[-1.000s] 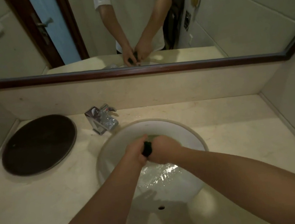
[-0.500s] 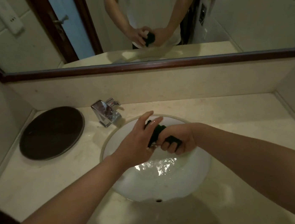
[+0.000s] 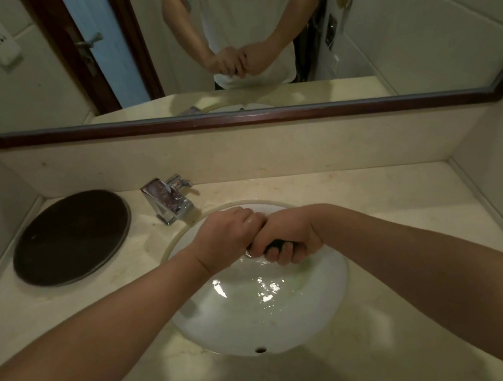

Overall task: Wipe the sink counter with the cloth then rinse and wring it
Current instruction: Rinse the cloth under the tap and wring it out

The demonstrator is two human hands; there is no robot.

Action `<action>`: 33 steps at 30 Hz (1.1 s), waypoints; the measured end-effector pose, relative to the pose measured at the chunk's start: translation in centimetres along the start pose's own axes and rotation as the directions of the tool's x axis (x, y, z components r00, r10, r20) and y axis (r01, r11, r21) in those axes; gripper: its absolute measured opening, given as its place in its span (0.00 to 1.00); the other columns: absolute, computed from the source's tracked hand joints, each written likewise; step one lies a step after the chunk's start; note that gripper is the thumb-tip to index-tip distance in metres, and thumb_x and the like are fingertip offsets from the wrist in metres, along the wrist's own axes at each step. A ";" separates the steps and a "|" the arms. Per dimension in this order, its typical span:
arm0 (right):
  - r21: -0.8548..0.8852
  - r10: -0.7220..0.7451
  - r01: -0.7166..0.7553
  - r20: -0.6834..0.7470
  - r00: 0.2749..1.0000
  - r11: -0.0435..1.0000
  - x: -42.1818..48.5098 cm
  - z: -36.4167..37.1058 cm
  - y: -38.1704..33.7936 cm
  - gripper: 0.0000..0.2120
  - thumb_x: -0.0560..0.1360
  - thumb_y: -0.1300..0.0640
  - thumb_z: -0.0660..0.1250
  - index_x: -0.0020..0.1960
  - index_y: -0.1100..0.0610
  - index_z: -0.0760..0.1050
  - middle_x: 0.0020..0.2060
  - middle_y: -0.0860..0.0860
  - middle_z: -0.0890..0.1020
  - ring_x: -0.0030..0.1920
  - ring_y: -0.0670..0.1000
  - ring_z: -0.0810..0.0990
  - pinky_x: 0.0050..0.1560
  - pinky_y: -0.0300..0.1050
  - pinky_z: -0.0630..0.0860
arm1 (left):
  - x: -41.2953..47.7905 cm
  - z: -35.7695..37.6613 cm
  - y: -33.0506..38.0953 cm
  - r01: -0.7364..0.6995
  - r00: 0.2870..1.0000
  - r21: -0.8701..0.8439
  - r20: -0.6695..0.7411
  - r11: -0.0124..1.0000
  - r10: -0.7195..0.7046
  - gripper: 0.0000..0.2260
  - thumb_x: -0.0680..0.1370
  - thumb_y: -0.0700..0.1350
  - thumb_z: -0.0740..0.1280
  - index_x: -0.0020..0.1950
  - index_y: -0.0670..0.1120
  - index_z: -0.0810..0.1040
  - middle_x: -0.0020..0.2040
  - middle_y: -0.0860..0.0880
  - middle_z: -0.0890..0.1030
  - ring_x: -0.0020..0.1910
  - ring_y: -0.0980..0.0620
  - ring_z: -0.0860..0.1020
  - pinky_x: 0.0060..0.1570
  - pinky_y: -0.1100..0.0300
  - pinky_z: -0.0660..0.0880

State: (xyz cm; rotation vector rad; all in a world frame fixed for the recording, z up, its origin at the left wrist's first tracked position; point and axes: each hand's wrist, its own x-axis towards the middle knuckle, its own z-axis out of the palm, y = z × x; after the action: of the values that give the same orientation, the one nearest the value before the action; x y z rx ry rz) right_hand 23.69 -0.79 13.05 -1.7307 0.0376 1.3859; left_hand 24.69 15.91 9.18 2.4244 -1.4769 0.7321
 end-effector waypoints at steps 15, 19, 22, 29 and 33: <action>-0.580 -0.245 -0.198 -0.596 0.765 0.790 4.1 2.7 1.6 0.11 0.74 0.56 0.63 0.33 0.53 0.68 0.30 0.50 0.72 0.31 0.50 0.72 0.34 0.42 0.68 | 2.1 -0.3 1.1 0.190 0.652 0.283 0.680 0.940 -0.337 0.08 0.76 0.43 0.62 0.51 0.47 0.78 0.43 0.47 0.82 0.42 0.43 0.81 0.39 0.55 0.76; -0.609 -0.238 -0.307 -0.650 0.722 0.732 5.2 2.8 1.7 0.06 0.74 0.61 0.63 0.42 0.57 0.78 0.37 0.53 0.80 0.41 0.56 0.81 0.37 0.44 0.71 | 2.1 0.4 1.4 0.326 0.584 0.266 0.698 0.907 -0.414 0.09 0.74 0.41 0.62 0.50 0.48 0.80 0.44 0.48 0.82 0.41 0.46 0.80 0.39 0.55 0.76; -0.581 -0.165 -0.403 -0.690 0.705 0.707 5.4 2.9 1.5 0.09 0.75 0.62 0.64 0.53 0.59 0.81 0.48 0.55 0.83 0.49 0.57 0.82 0.43 0.46 0.74 | 2.0 1.2 1.7 0.475 0.493 0.250 0.719 0.844 -0.491 0.09 0.74 0.39 0.62 0.49 0.47 0.80 0.42 0.49 0.79 0.38 0.48 0.76 0.40 0.55 0.77; -0.807 -0.480 -0.312 -0.559 0.676 0.502 4.6 2.8 2.9 0.07 0.73 0.61 0.63 0.49 0.56 0.78 0.44 0.53 0.83 0.43 0.57 0.82 0.37 0.45 0.70 | 1.3 2.2 1.6 0.688 0.379 0.102 0.794 0.718 -0.476 0.07 0.75 0.39 0.64 0.49 0.41 0.81 0.39 0.47 0.77 0.39 0.48 0.75 0.40 0.57 0.71; -0.893 -0.638 -0.258 -0.445 0.628 0.369 4.7 2.5 3.4 0.06 0.75 0.58 0.63 0.51 0.57 0.74 0.44 0.54 0.82 0.41 0.58 0.82 0.34 0.46 0.66 | 0.6 2.4 1.8 0.836 0.315 -0.025 0.840 0.548 -0.443 0.05 0.73 0.39 0.70 0.47 0.39 0.82 0.42 0.42 0.80 0.39 0.49 0.74 0.38 0.60 0.69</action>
State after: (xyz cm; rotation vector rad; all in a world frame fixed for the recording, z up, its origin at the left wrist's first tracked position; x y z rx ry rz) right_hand 21.73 1.00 7.30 -3.0561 -0.6378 0.2012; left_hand 24.11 13.56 7.30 2.6208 -0.4310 -0.8830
